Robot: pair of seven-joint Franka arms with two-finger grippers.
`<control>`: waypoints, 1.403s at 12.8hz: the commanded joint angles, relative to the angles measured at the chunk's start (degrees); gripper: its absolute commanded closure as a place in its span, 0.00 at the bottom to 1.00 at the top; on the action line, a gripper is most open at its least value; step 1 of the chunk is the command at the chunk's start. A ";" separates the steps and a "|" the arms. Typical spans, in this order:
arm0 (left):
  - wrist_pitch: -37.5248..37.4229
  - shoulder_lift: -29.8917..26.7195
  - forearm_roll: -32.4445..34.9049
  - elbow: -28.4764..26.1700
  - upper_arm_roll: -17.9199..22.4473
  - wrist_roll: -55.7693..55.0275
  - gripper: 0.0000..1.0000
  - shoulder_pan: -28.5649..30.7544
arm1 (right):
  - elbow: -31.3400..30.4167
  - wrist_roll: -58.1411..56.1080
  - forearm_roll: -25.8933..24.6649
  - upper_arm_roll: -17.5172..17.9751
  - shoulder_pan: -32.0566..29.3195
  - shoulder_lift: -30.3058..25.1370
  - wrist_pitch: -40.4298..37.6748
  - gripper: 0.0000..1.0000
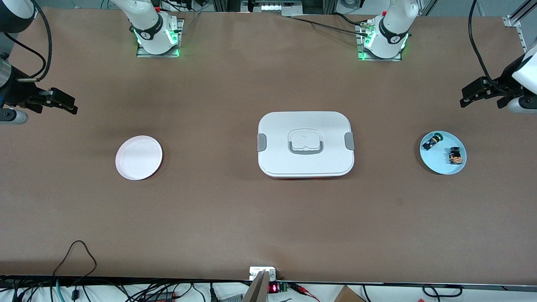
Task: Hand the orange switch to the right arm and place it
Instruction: 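Move the left gripper over the light-blue plate of switches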
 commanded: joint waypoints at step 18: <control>5.93 9.37 6.28 -4.28 0.46 46.41 0.00 6.01 | 0.75 -0.75 0.09 0.07 1.05 -0.24 -2.00 0.00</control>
